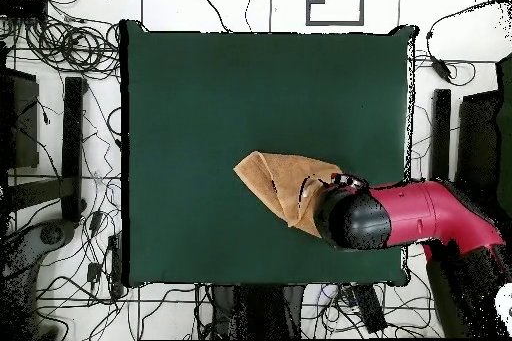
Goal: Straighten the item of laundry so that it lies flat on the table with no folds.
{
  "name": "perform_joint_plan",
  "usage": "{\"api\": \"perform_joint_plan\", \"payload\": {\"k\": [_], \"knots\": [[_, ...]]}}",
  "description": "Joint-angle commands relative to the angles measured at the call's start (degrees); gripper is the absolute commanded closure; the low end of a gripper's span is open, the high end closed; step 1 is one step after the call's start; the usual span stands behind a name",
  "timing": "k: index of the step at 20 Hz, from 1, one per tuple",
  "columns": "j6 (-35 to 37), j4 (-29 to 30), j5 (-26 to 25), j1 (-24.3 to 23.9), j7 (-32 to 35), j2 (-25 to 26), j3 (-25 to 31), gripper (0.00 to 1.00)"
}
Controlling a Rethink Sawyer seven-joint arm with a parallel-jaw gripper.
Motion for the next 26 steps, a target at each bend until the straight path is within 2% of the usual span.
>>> {"api": "perform_joint_plan", "payload": {"k": [1, 6, 10, 14, 16, 18, 22, 23, 26], "knots": [[-2.09, 0.35, -1.37, 0.13, -14.35, 2.86, 9.27, 0.0], [-0.05, -0.8, -2.67, 3.22, -9.83, -1.73, 8.91, 0.0], [1.94, -1.59, -1.96, 4.76, -9.93, -3.83, 9.77, 0.0], [4.49, -1.14, 2.79, 6.07, -7.45, -5.58, 10.94, 0.0], [5.18, -0.56, 5.99, 7.43, -3.14, -6.22, 10.74, 0.0], [5.03, -0.53, 6.68, 9.77, 0.65, -7.11, 9.18, 0.0], [1.47, -0.28, 6.63, 13.57, 5.66, -5.52, 6.7, 0.0], [1.47, -3.19, 4.9, 14.82, 4.57, -1.75, 5.92, 0.0], [-1.71, -2.91, 4.18, 15.44, 5.36, 1.3, 4.47, 0.0]]}}
